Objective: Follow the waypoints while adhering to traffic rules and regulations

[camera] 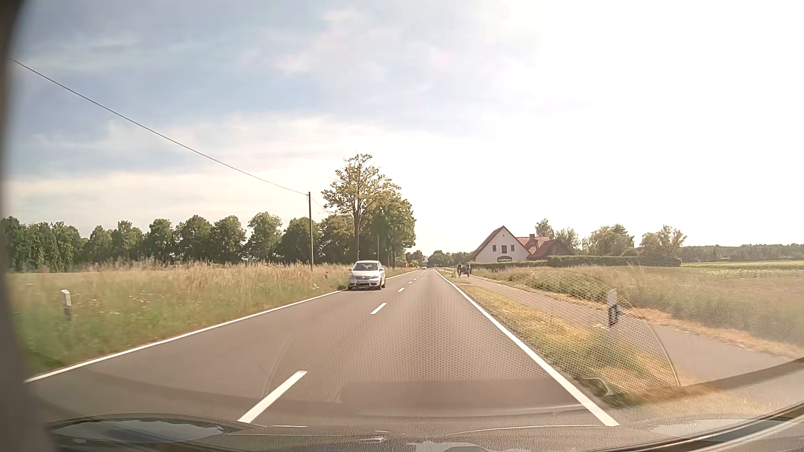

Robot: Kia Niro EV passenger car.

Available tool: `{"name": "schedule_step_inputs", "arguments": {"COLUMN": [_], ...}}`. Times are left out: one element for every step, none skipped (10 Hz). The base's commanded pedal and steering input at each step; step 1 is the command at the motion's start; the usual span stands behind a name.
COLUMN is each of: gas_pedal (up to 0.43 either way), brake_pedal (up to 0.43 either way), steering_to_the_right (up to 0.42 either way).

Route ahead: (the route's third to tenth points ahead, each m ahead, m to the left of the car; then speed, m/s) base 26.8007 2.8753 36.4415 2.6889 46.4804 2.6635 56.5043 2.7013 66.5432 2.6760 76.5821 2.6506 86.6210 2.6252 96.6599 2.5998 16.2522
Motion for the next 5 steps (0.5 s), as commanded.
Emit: {"name": "schedule_step_inputs", "arguments": {"gas_pedal": [0.248,0.248,0.248,0.248,0.248], "brake_pedal": [0.000,0.000,0.000,0.000,0.000], "steering_to_the_right": [-0.002,-0.002,-0.002,-0.002,-0.002]}}
